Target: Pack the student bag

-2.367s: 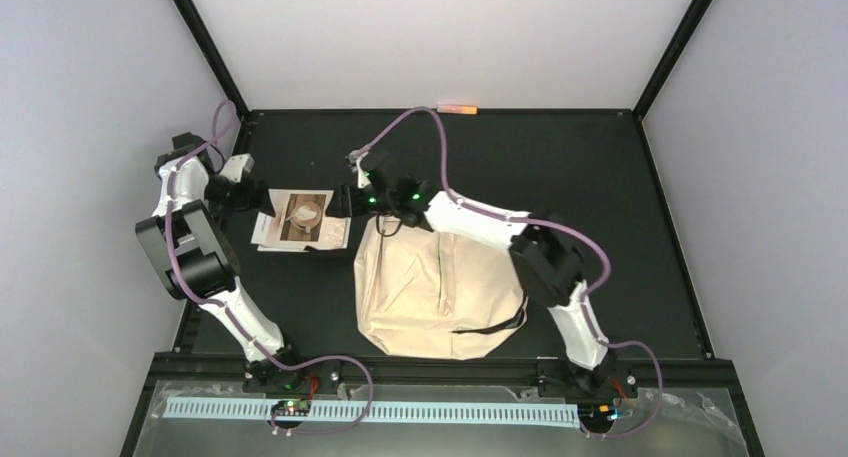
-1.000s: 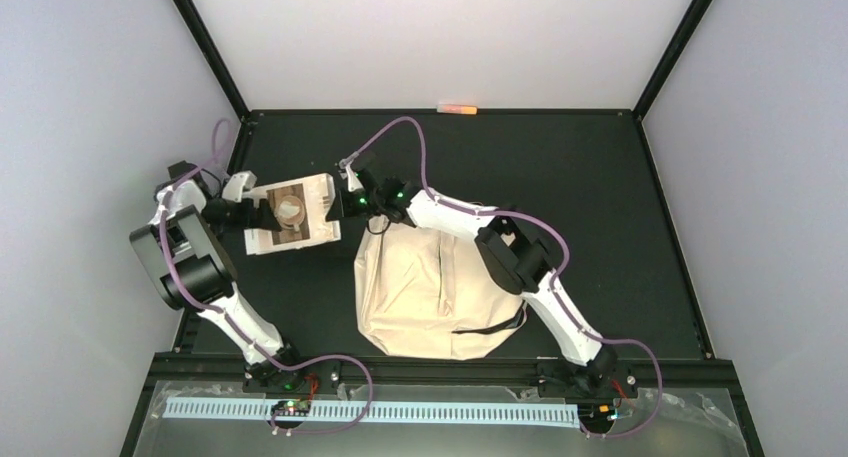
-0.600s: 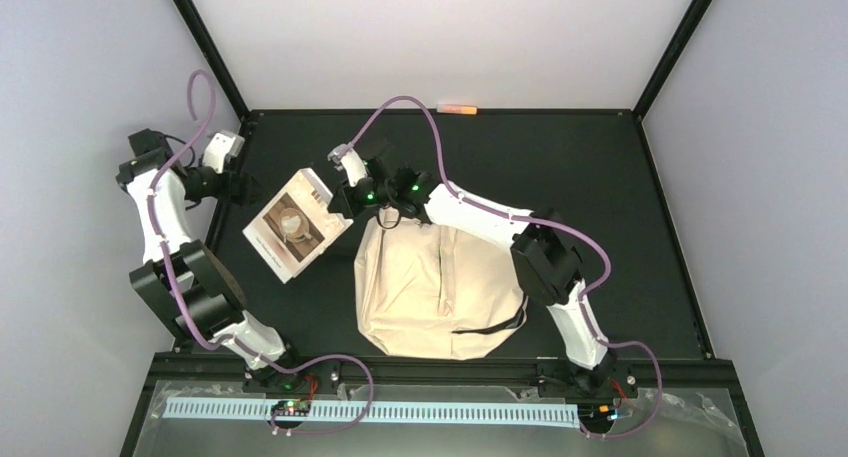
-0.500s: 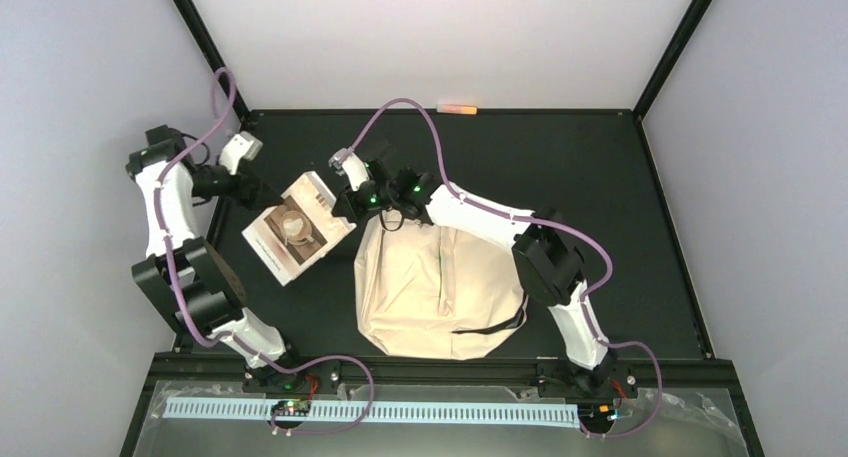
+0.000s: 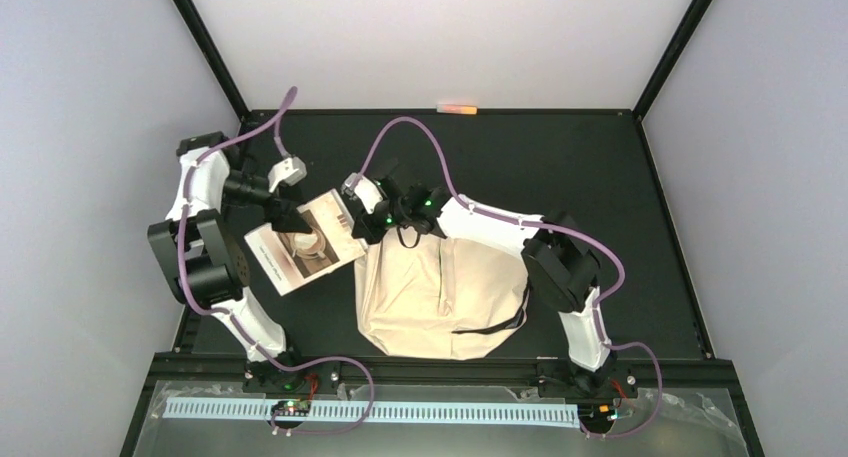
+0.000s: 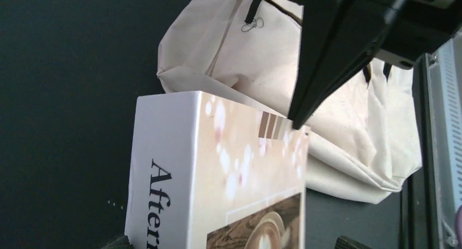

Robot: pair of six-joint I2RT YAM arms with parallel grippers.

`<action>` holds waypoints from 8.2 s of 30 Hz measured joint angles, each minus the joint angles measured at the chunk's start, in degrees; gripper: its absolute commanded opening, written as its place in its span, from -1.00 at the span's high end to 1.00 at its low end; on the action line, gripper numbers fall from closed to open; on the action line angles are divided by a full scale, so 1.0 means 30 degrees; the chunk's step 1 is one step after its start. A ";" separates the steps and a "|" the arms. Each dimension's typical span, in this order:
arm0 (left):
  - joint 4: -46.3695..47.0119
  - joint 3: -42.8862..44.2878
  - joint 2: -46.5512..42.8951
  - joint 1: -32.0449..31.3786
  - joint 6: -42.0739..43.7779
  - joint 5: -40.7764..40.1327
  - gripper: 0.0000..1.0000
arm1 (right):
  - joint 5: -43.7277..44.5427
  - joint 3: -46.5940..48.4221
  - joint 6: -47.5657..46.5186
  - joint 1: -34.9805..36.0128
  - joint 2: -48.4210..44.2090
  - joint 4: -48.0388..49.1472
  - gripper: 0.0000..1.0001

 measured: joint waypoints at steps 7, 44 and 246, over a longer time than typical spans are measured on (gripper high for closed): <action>0.0036 0.0357 0.2353 -0.1042 0.0000 -0.0313 -0.98 | 0.0080 -0.0852 -0.0423 -0.0036 -0.0117 0.0634 0.98; -0.0204 -0.1829 -0.5078 -0.3417 0.0772 -0.0729 0.76 | -0.0291 -0.5406 -0.3031 -0.0597 -0.7963 0.5064 -1.00; 1.1825 -0.0648 -0.7548 -1.7537 -2.2768 -1.5380 0.97 | -0.0452 -0.6674 1.9409 -0.1166 0.1064 1.3617 -0.46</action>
